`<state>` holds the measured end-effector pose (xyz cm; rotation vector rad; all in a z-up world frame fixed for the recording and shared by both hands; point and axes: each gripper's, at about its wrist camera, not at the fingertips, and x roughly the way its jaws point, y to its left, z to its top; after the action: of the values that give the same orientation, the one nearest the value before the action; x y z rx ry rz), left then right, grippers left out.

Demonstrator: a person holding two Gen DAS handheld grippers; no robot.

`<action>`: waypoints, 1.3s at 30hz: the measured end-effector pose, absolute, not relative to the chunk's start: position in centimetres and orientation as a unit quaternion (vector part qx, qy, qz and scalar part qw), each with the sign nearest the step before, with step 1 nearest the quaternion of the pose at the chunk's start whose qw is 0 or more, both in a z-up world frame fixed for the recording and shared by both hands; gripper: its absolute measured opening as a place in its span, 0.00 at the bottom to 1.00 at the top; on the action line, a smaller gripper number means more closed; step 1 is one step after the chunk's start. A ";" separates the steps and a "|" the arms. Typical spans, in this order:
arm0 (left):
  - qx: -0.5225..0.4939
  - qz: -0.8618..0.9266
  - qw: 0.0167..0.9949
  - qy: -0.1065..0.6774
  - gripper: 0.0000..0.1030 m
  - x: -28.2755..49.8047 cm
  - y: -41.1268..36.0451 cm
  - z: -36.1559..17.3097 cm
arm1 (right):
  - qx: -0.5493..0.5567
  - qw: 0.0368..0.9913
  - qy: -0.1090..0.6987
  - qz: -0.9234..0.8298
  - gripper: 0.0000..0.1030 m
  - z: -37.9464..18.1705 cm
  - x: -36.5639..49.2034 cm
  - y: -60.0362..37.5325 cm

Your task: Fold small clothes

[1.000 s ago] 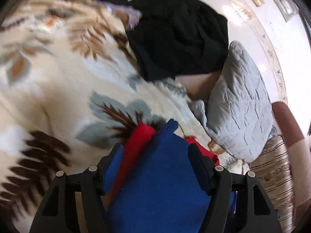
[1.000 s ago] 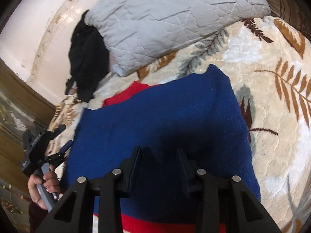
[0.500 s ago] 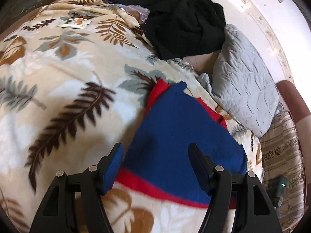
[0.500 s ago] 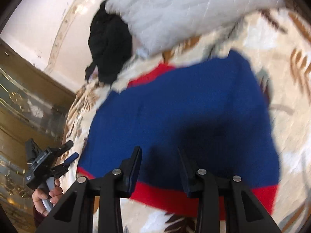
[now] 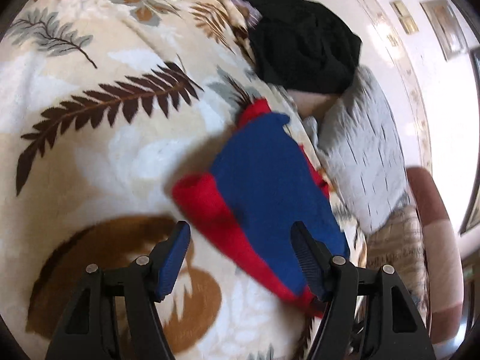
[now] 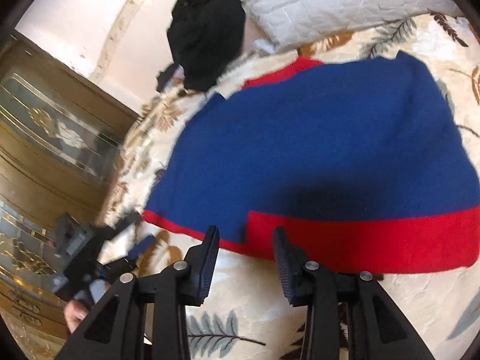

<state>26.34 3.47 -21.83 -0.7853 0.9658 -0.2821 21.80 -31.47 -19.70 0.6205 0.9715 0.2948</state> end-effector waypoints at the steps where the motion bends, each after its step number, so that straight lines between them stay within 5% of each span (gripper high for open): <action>1: -0.370 -0.122 0.804 0.449 0.68 26.8 3.5 -22.2 | 0.288 0.823 0.471 0.132 0.39 -20.6 22.2 -31.1; 6: -0.408 -0.119 0.790 0.442 0.64 27.7 3.5 -23.6 | 0.330 0.799 0.485 0.131 0.40 -21.9 22.4 -32.1; 8: -0.400 -0.130 0.794 0.438 0.47 27.8 3.0 -23.3 | 0.349 0.795 0.475 0.141 0.55 -21.2 21.7 -33.0; 10: -0.400 -0.134 0.794 0.437 0.42 27.8 2.9 -23.4 | 0.390 0.785 0.462 0.138 0.59 -21.2 20.5 -34.6; 14: -0.411 -0.126 0.786 0.444 0.48 28.0 2.5 -23.9 | 0.487 0.740 0.446 0.129 0.63 -22.6 17.1 -38.0; 17: -0.426 -0.128 0.776 0.447 0.57 28.1 2.4 -24.2 | 0.531 0.722 0.432 0.099 0.64 -23.7 14.6 -40.1; 21: -0.420 -0.133 0.784 0.437 0.55 28.3 1.9 -24.0 | 0.571 0.708 0.414 0.037 0.64 -25.8 12.6 -41.9; 25: -0.425 -0.126 0.786 0.430 0.26 28.4 2.0 -24.2 | 0.593 0.717 0.365 0.015 0.62 -26.4 13.6 -42.9; 32: -0.412 -0.142 0.790 0.430 0.26 29.1 1.8 -24.0 | 0.603 0.739 0.299 -0.027 0.62 -27.0 17.0 -42.9; 34: -0.408 -0.144 0.794 0.427 0.20 29.1 1.9 -23.9 | 0.590 0.750 0.298 -0.036 0.49 -26.8 17.7 -42.6; 35: -0.405 -0.147 0.797 0.423 0.15 29.1 1.9 -23.7 | 0.577 0.757 0.303 -0.044 0.27 -26.7 18.0 -42.4; 39: -0.378 -0.154 0.819 0.404 0.11 28.2 1.5 -21.8 | 0.571 0.767 0.289 -0.044 0.20 -26.5 17.3 -42.8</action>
<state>28.23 1.49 -21.83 -0.8043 0.8612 -0.3273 17.25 -42.79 -26.45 1.2399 0.6277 -0.0954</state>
